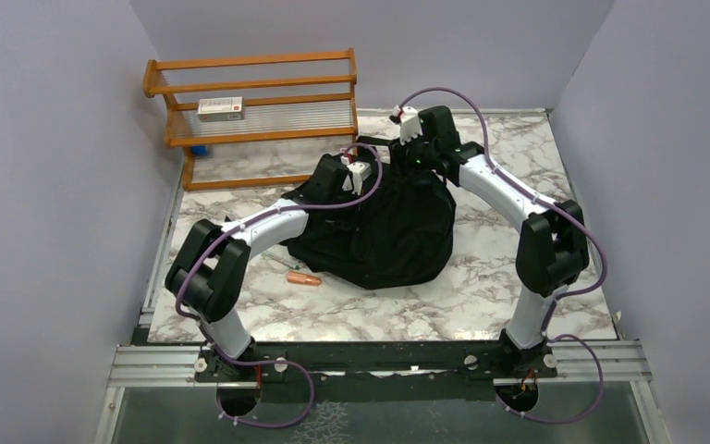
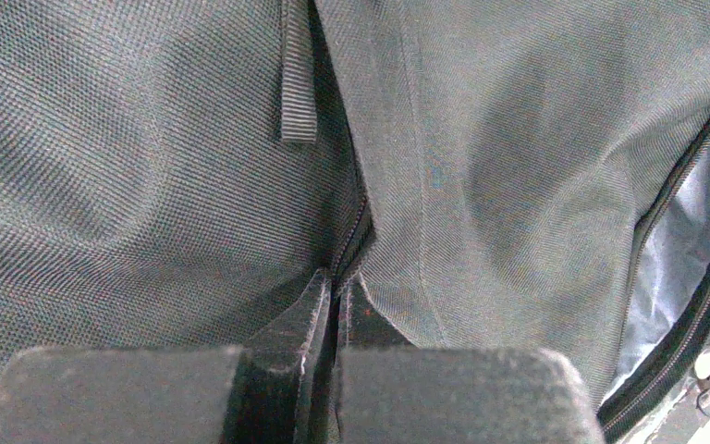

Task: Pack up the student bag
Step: Zip the student bag at the center of the board.

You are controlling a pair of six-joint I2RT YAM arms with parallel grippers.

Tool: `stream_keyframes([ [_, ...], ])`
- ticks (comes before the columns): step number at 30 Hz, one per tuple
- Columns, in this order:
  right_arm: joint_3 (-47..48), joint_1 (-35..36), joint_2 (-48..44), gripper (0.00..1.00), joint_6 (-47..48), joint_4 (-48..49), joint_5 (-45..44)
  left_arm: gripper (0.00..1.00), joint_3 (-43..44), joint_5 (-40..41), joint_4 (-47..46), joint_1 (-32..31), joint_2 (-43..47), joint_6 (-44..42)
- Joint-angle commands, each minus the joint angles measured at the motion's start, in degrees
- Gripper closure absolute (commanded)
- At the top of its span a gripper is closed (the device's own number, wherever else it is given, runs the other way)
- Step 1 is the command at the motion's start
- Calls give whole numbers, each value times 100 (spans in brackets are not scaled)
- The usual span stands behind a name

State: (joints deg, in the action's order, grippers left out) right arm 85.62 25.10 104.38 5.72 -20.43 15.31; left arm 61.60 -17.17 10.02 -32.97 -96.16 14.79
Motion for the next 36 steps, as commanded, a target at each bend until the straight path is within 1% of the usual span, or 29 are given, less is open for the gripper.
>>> stream_keyframes([
  [1, 283, -49, 223, 58, -322, -233, -242, 100, -160, 328, 621, 20, -197, 27],
  [4, 259, -49, 215, 55, -1058, -147, -413, 100, -251, 379, 638, 6, -287, 94],
  [9, 232, -49, 247, 55, -2812, -266, -727, 100, -283, 429, 624, -65, -441, 207],
  [11, 86, -45, 207, 54, -3435, -225, -755, 100, -274, 449, 616, -98, -471, 209],
  [13, -67, -49, 145, 51, -3900, -161, -782, 100, -256, 482, 617, -113, -482, 202],
  [16, -157, -48, 92, 48, -4422, -240, -1064, 100, -215, 519, 624, -122, -480, 185],
  [20, -60, -49, 129, 46, -4730, -532, -1467, 100, -172, 563, 615, -137, -474, 183],
  [23, -8, -48, 181, 45, -4773, -573, -1724, 100, -142, 566, 607, -152, -483, 177],
  [29, 321, -47, 493, 45, -4797, -654, -1906, 100, -84, 582, 606, -216, -514, 134],
  [36, 794, -49, 960, 44, -4792, -848, -1892, 100, -70, 582, 602, -267, -518, 121],
])
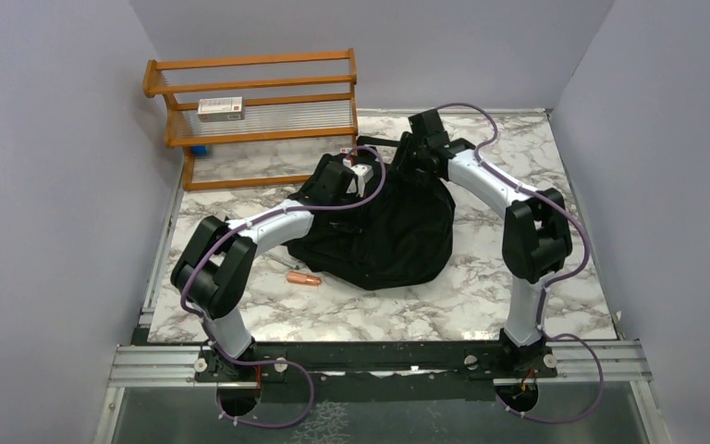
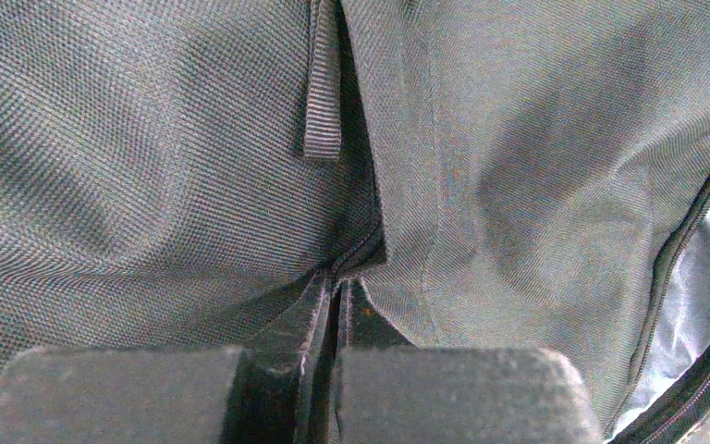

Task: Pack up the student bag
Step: Zip the student bag at the center of the board.

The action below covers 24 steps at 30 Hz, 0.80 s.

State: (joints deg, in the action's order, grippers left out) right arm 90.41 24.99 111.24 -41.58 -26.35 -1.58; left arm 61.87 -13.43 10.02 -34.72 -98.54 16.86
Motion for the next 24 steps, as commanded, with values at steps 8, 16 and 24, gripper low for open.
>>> stream_keyframes([
  [8, 545, -36, 588, 51, 52, -430, 70, 100, -88, 247, 600, -105, -272, -113],
  [16, 466, -38, 504, 71, 71, -369, -51, 100, -91, 263, 598, -110, -266, -137],
  [24, 327, -62, 259, 100, 23, -255, -333, 100, -112, 297, 595, -109, -244, -131],
])
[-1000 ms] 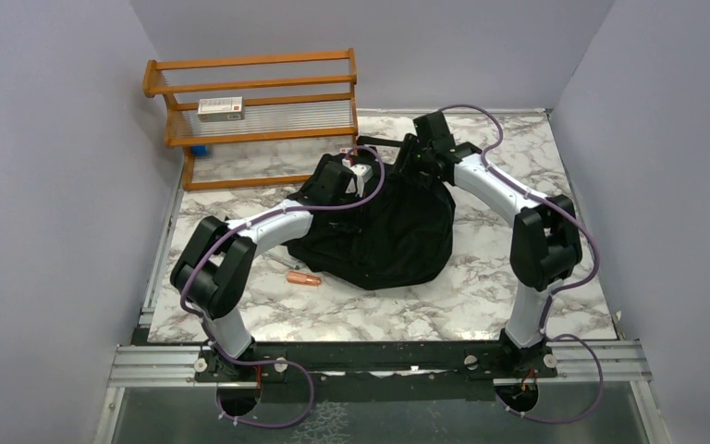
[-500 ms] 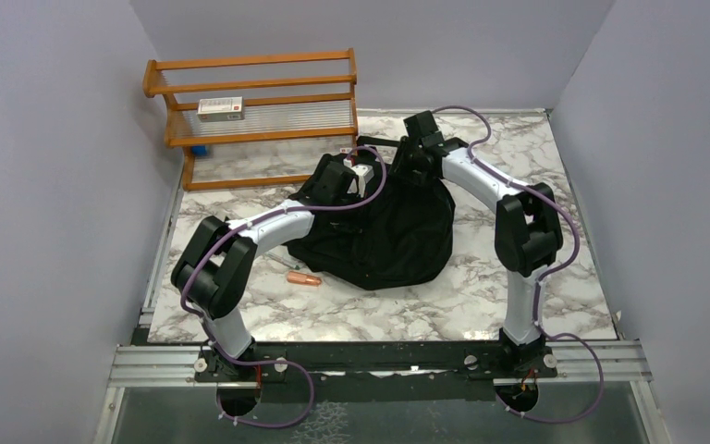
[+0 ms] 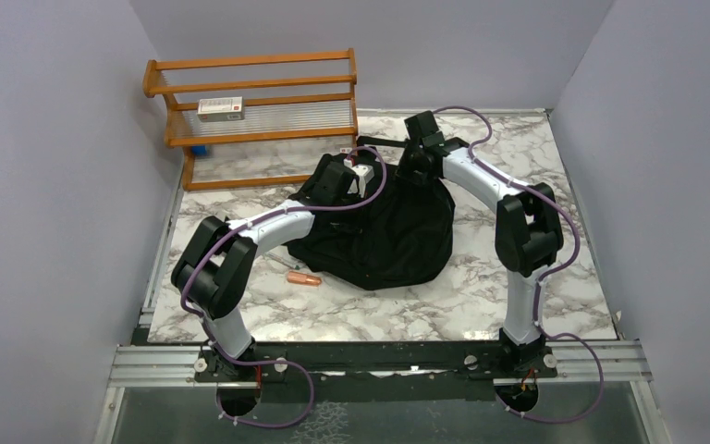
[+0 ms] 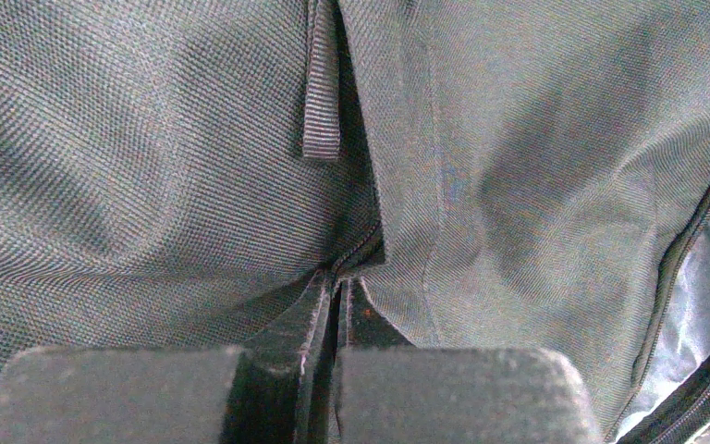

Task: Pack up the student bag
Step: Zip the student bag at the center of the board.

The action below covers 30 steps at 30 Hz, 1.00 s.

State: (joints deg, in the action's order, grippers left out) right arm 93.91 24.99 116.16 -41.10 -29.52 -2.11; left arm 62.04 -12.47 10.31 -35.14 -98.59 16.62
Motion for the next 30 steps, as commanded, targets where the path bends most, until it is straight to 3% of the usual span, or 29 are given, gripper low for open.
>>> stream_keyframes([
  [1, -48, -91, -267, 100, -21, 54, -313, 100, -135, 219, 569, -68, -232, -107],
  [11, -690, -660, -856, 100, 284, 223, 20, 100, -175, 413, 560, -55, -170, -12],
  [23, -1106, -864, -1222, 99, 913, -87, 172, 100, -105, 279, 511, 8, -64, -9],
  [30, -1321, -873, -1542, 100, 1381, 109, 783, 53, 557, -187, 499, 33, 227, -156],
])
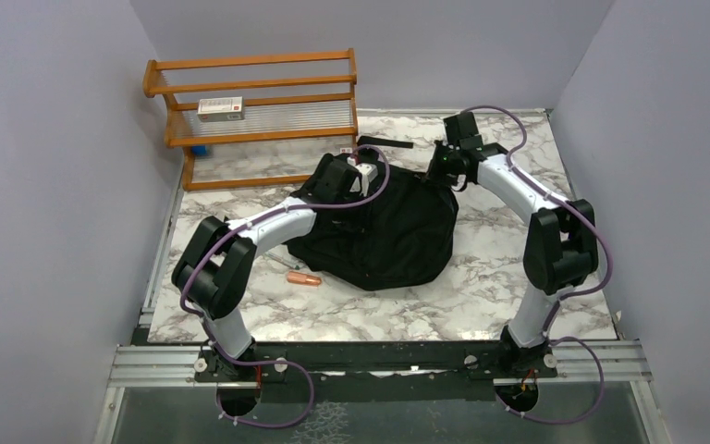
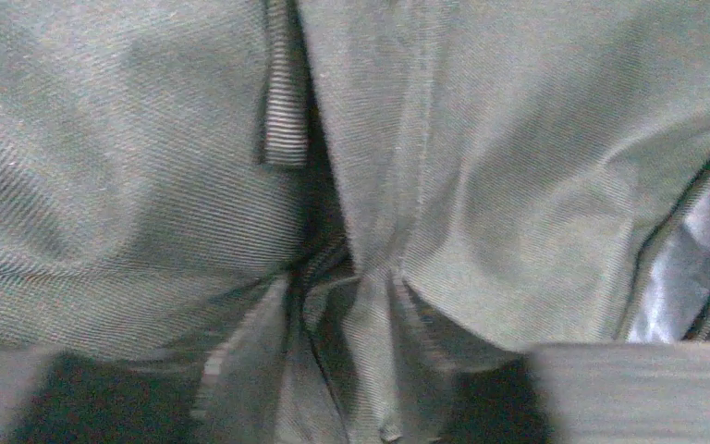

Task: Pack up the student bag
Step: Zip the student bag at the center of the board.

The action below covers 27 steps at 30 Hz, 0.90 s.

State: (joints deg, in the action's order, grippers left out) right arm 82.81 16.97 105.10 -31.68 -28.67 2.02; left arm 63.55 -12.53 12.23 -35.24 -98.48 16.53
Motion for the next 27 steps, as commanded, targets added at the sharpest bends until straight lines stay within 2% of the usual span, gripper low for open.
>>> stream_keyframes([
  [1, -266, -71, -517, 100, 511, 134, 497, 47, 536, -218, 314, 48, 256, -181],
  [3, -295, -71, -677, 100, 643, 302, 738, 37, 787, -294, 332, 57, 332, -260],
  [7, -134, -77, -864, 99, 801, 365, 1159, 27, 1167, -409, 208, 86, 412, -515],
  [11, 51, -80, -995, 100, 873, 403, 1567, 25, 1519, -669, 28, 209, 341, -963],
  [15, 233, -87, -1050, 99, 874, 364, 1705, 24, 1591, -1082, -589, 328, 289, -1594],
  [18, 320, -89, -1047, 99, 862, 327, 1732, 23, 1833, -1307, -675, 359, 102, -2377],
  [21, 325, -104, -1059, 100, 839, 326, 1787, 24, 2083, -2056, -488, 400, -146, -3334],
  [24, 315, -115, -1050, 99, 838, 288, 1843, 27, 1972, -2913, -361, 404, -285, -4644],
  [27, 278, -124, -1075, 100, 826, 258, 1875, 30, 1919, -3261, -340, 404, -386, -5488],
])
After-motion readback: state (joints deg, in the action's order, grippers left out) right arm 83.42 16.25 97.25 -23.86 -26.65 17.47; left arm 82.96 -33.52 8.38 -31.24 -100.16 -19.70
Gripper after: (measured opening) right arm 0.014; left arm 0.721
